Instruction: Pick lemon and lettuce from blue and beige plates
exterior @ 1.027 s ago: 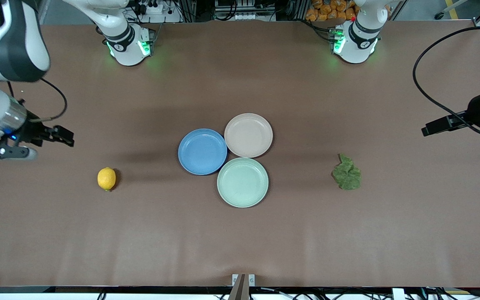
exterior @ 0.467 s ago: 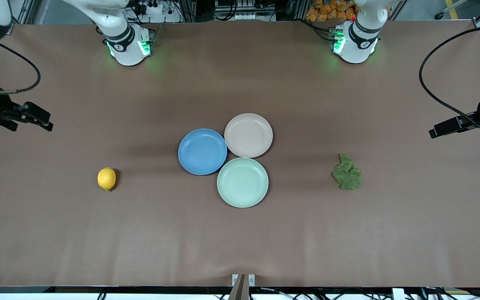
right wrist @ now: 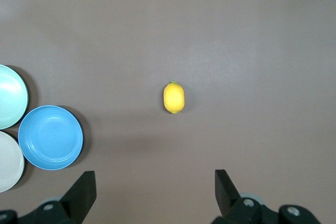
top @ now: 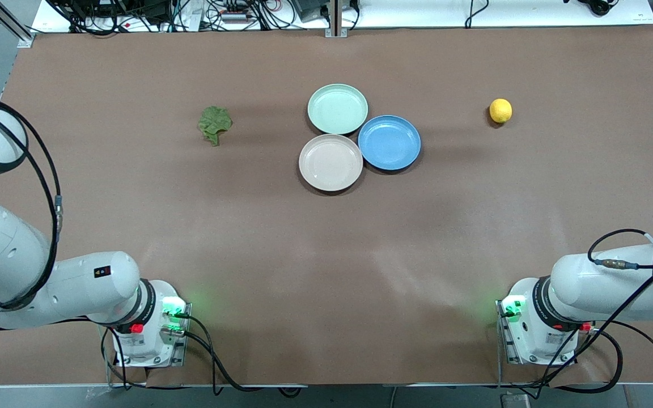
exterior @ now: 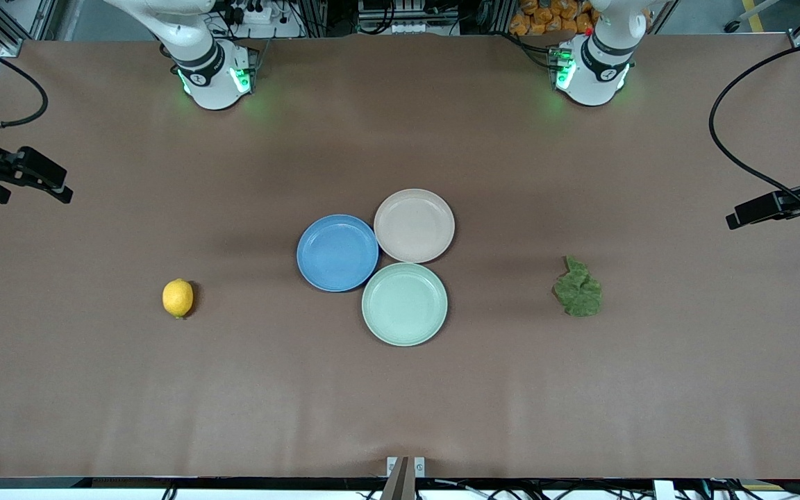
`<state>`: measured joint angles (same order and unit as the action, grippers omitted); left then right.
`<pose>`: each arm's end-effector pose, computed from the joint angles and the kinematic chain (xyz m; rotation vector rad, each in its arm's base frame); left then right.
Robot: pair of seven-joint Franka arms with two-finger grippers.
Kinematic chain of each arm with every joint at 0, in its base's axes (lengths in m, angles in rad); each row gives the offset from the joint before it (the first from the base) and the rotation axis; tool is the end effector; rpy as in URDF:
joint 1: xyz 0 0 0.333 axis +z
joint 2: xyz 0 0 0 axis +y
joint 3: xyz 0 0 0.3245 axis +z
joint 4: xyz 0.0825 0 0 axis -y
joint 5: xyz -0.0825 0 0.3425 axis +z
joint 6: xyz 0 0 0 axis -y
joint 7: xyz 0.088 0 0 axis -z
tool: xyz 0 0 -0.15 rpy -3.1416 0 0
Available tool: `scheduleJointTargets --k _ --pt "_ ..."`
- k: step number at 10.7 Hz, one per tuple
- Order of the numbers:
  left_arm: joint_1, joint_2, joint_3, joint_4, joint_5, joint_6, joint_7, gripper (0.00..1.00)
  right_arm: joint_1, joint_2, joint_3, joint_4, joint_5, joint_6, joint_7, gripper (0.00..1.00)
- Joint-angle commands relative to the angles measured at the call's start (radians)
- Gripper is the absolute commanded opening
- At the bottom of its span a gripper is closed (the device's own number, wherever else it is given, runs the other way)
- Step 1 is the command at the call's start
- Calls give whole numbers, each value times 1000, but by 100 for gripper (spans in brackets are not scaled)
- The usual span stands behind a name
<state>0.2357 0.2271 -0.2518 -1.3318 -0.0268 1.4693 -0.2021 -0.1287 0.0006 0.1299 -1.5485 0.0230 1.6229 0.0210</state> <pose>0.5676 0.0031 0.5638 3.0512 0.2881 -0.1395 0.5221 0.0039 0.6043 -3.1154 0.0314 -0.1146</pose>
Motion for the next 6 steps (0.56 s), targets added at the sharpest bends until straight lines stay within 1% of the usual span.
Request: scheduleJointTargets --k 1,2,6 --pt "-4 -18 12 0 -16 3 23 100 -3 -10 0 5 23 -6 -13 100" --pt "2 -32 11 -3 -16 3 21 100 -5 -8 0 5 23 -2 -15 100" --pt "-3 -20 9 -1 -19 0 20 100 -6 -4 0 4 23 9 -9 100"
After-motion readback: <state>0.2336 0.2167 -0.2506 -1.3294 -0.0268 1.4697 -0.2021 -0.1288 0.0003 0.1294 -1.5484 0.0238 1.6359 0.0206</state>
